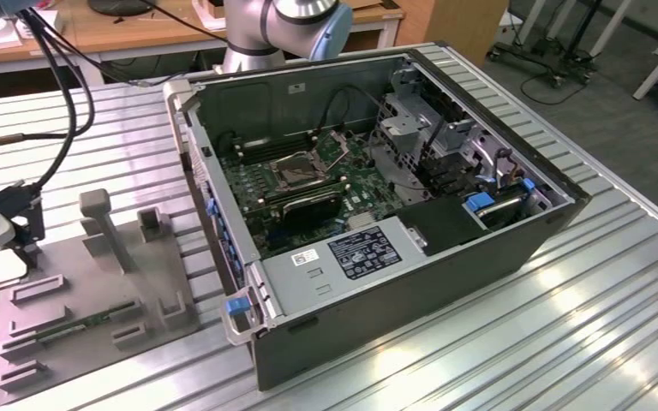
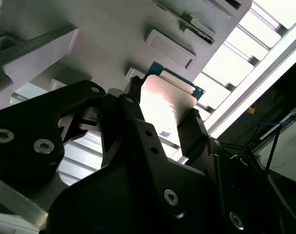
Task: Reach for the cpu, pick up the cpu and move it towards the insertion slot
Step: 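Pick up the cpu and move it towards the insertion slot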
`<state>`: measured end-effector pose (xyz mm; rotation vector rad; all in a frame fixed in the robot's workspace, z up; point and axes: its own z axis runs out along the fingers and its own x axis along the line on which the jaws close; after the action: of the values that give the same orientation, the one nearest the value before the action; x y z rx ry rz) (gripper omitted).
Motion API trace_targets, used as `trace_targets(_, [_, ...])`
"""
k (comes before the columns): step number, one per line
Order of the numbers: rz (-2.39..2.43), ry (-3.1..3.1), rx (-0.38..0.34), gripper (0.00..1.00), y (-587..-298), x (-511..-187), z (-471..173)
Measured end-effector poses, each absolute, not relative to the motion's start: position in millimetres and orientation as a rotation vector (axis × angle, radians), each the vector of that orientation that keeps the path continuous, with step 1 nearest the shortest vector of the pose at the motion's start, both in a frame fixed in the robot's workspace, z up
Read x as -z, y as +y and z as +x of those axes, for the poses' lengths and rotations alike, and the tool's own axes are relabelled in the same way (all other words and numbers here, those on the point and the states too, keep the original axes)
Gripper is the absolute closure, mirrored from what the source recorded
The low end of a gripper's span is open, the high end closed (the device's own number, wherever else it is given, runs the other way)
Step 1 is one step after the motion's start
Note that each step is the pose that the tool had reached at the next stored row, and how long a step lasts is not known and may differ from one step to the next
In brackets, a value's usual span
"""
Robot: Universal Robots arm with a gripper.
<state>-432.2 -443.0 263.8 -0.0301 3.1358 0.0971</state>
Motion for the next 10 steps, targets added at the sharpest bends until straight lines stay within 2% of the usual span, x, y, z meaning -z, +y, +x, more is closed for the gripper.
trace_targets(10, [-0.03, 3.135, -0.098, 0.46, -443.0, -273.3, -432.1])
